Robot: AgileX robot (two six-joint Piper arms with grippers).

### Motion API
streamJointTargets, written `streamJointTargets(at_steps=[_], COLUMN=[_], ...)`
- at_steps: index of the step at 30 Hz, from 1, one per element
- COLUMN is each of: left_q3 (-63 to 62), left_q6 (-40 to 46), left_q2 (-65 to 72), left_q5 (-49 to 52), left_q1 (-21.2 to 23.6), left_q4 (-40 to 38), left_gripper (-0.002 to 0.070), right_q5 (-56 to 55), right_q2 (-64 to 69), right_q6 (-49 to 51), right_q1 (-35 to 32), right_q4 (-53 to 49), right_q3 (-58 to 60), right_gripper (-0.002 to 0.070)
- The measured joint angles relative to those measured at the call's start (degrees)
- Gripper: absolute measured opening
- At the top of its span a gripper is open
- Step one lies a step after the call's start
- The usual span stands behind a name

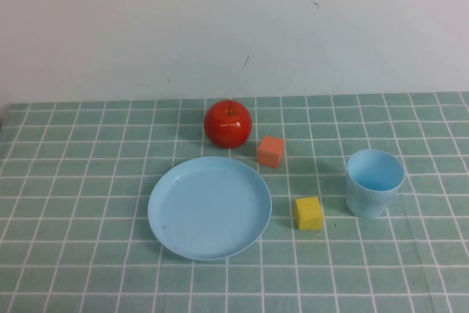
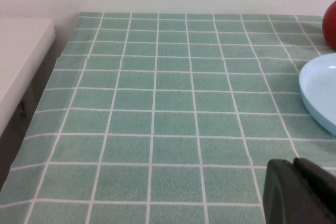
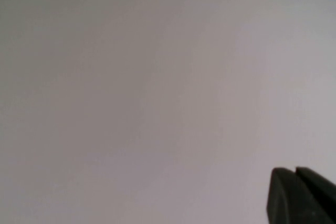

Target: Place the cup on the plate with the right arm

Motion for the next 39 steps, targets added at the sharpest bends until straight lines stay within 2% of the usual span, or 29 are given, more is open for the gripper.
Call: streamJointTargets(at_steps=[4,11,15,21,28,33,39], left_q3=[0.0,0.0,0.0,0.0,0.0,0.0,0.0], left_q6=[0.0,0.0,0.0,0.0,0.0,0.0,0.0], left_q2=[0.0,0.0,0.0,0.0,0.0,0.0,0.0], left_q5=[0.0,0.0,0.0,0.0,0.0,0.0,0.0], left_q1=[0.0,0.0,0.0,0.0,0.0,0.0,0.0], left_q4=[0.0,0.0,0.0,0.0,0.0,0.0,0.0], left_gripper=[-0.0004,-0.0004,-0.0004,-0.0004,-0.0003,-0.0003,-0.0003], right_q5=[1.81,26.88,33.54,39.4,56.22,66.95,84.14], right_q2=[0.0,0.0,0.68,7.81,20.56,30.69,42.81], right_q6=[-0.98,-0.98,-0.88,2.67,0.72,-10.15,-43.53], right_q1=[0.0,0.0,0.0,0.0,1.75,3.67,5.04], right_q4=[-0.25,-0.96,-1.08,-1.31,-2.99,2.98,23.16], right_q3=[-0.12,-12.31,-17.78,-23.15,-30.65,-35.79,-41.95], right_gripper=[-0.0003,-0.0003,-0.0003,-0.0003,-0.0003,-0.0003,-0.0003])
